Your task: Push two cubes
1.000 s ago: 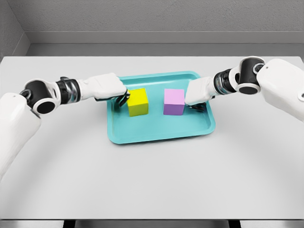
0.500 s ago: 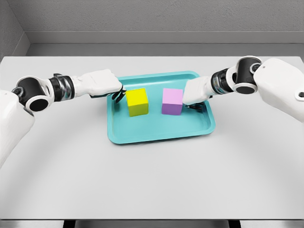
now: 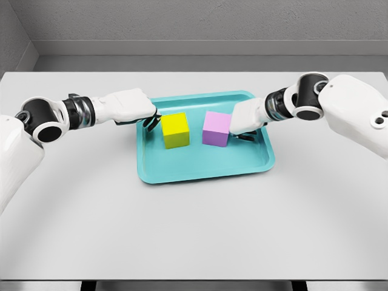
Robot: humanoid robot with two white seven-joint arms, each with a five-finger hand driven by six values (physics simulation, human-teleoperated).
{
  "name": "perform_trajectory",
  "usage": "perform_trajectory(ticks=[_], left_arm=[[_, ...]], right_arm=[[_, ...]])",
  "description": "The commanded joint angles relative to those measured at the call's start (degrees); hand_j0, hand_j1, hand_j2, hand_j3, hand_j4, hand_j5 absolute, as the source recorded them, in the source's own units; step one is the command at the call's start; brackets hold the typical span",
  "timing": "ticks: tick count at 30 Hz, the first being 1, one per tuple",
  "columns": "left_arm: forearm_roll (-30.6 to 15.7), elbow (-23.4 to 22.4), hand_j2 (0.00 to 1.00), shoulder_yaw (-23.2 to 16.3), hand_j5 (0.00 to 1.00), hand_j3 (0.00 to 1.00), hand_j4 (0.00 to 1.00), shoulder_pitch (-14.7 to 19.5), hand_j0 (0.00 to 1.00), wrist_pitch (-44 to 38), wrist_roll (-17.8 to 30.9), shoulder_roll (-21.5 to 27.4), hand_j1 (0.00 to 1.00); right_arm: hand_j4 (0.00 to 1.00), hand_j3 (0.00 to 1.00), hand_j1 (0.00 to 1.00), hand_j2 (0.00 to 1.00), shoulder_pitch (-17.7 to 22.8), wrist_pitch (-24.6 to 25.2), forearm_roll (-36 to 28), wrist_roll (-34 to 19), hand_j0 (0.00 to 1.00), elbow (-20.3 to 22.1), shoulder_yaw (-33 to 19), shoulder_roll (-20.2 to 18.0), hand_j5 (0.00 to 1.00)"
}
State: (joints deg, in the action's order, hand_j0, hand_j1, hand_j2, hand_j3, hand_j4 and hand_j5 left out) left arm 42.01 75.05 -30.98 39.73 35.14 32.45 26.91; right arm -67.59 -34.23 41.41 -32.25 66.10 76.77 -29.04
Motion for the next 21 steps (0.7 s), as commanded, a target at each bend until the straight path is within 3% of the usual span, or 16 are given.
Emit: perform_trajectory(ticks=[1,12,21], left_arm=[[-0.3,-0.1,0.21,0.0,0.21,0.21,0.21,0.0,0.21,-0.1,0.0,0.1,0.21],[-0.3,-0.2,0.21,0.0,0.21,0.21,0.21,0.0,0.21,-0.1,0.0,0.1,0.21],[-0.6,-0.1,0.21,0.0,0.21,0.21,0.21,0.0,0.21,-0.1,-0.1,0.6,0.21]], right_arm=[[0.14,0.14,0.14,0.14,0.0,0.0,0.0,0.0,0.14,-0.5,0.0,-0.1,0.14],[0.14,0.14,0.14,0.14,-1.1,-0.7,0.0,0.3,0.14,-1.9,-0.3,-0.1,0.14],[0.14,0.14,0.14,0.14,-1.1,0.0,0.2,0.1,0.14,-6.4,0.0,2.6,0.14]])
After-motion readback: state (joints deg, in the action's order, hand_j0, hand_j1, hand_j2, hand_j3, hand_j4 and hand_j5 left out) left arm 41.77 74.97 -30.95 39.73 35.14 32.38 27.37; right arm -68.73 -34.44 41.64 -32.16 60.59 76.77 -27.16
